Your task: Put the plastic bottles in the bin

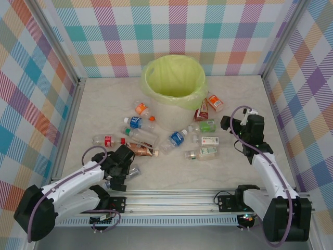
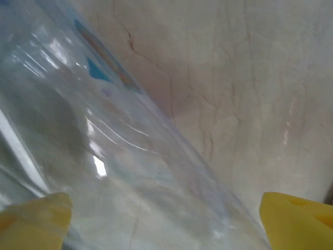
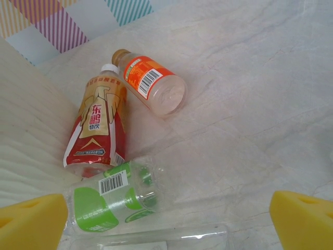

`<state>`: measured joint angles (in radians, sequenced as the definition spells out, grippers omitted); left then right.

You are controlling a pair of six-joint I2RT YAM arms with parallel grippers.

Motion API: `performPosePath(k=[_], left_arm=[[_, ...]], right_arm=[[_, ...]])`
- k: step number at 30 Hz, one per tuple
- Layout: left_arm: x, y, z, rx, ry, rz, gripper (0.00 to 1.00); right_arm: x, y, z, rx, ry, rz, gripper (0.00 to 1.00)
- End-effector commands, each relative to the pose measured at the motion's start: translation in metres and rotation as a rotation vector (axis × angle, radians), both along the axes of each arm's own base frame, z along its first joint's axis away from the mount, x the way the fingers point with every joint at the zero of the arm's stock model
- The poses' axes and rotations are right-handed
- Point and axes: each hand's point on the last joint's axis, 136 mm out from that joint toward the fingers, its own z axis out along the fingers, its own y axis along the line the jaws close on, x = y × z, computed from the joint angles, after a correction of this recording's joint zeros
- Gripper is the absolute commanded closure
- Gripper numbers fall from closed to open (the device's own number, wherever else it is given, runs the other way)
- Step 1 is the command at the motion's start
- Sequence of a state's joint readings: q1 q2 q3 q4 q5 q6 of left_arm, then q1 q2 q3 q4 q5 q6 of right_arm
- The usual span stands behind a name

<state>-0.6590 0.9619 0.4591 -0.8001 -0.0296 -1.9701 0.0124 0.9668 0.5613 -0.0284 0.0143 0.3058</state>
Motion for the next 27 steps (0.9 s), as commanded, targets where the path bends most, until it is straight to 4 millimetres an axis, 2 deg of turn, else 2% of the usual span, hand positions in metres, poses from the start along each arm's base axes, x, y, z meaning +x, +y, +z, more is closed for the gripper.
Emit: performPosePath(k=[1, 6, 14, 18, 21, 24, 27], left_arm=[[0.002, 0.009, -0.01, -0.008, -0.04, 0.184, 0.18], [-0.005, 0.027, -0.009, 0.057, -0.061, 0.174, 0.31], [0.001, 0.043, 0.004, 0.133, -0.152, 0.072, 0.59], [0.006, 0.057, 0.03, 0.214, -0.212, 0.001, 0.59], [0.015, 0.063, 0.057, 0.268, -0.272, -0.051, 0.59], [0.032, 0.066, 0.09, 0.315, -0.372, -0.102, 0.59], [0.056, 0.059, 0.131, 0.368, -0.508, -0.224, 0.58]], right_arm=[[-0.001, 0.003, 0.012, -0.004, -0.034, 0.019, 0.0], [-0.003, 0.002, 0.015, -0.002, -0.04, 0.013, 0.0], [-0.002, 0.002, 0.021, 0.009, -0.053, 0.005, 0.0], [-0.002, 0.004, 0.023, 0.017, -0.057, 0.01, 0.0], [-0.001, 0.004, 0.023, 0.022, -0.056, 0.011, 0.0], [-0.001, 0.004, 0.023, 0.037, -0.048, 0.002, 0.0], [-0.001, 0.004, 0.02, 0.062, -0.03, -0.015, 0.0]])
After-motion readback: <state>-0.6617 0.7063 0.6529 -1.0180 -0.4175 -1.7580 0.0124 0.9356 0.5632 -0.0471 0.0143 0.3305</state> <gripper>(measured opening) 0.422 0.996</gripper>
